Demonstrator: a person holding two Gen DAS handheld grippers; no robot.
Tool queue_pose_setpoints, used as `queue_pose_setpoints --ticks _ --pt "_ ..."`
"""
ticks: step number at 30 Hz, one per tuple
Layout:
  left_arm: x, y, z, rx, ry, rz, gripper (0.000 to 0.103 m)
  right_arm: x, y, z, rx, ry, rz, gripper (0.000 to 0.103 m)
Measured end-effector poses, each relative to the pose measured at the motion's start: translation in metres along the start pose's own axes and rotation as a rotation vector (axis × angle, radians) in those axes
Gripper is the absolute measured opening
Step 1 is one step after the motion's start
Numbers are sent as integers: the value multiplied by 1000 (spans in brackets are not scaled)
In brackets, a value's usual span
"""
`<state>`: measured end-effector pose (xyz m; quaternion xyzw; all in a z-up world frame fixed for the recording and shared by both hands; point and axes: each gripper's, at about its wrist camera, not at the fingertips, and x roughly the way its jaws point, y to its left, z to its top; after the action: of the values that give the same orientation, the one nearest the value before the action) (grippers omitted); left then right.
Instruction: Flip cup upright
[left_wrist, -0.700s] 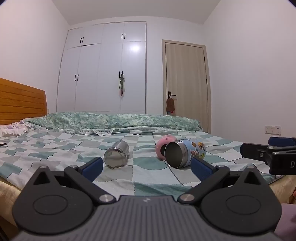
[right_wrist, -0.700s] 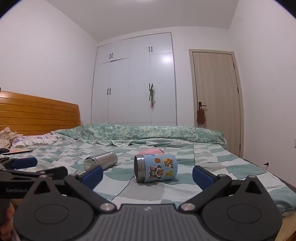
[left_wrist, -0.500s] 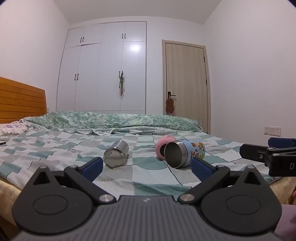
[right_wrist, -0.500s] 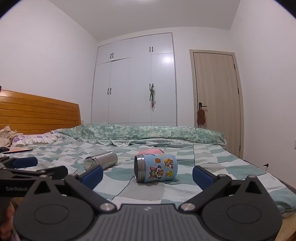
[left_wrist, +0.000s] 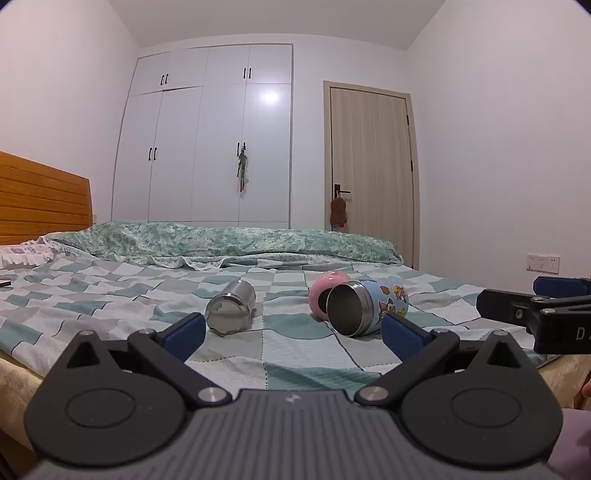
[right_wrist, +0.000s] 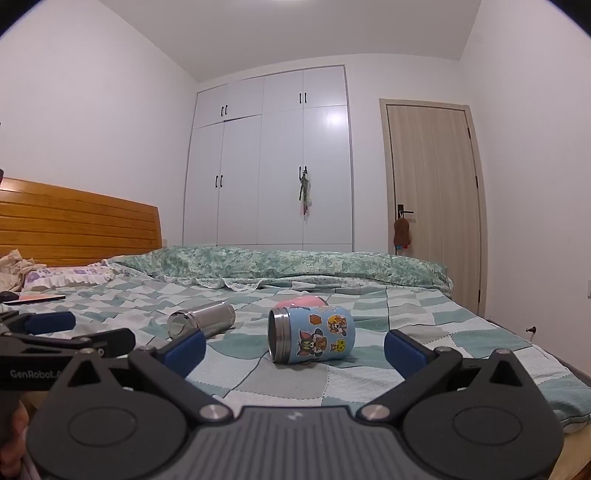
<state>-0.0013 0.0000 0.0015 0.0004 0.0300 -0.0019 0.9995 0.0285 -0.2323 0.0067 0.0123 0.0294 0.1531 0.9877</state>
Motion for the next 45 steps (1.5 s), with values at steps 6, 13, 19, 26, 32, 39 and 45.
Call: queue_pose_setpoints --ticks 6,13,19,26,32,39,45 --pt "0 1 0 2 -3 -4 103 0 0 0 -1 0 0 103" --pt "0 1 0 -3 -6 -4 103 0 0 0 -2 -1 0 103" --pt "0 1 -2 -3 -8 -6 103 0 1 0 -3 -1 0 103" --pt "-1 2 -2 -6 -10 -5 103 0 1 0 -3 -2 0 103" --pt "-1 2 -2 -6 -10 -7 103 0 1 0 -4 -2 0 103" --pt "-1 1 -2 -7 -12 -8 103 -1 1 0 -5 -2 0 103" --pt "-1 1 -2 -8 -13 -8 103 -1 1 0 -6 -3 0 103"
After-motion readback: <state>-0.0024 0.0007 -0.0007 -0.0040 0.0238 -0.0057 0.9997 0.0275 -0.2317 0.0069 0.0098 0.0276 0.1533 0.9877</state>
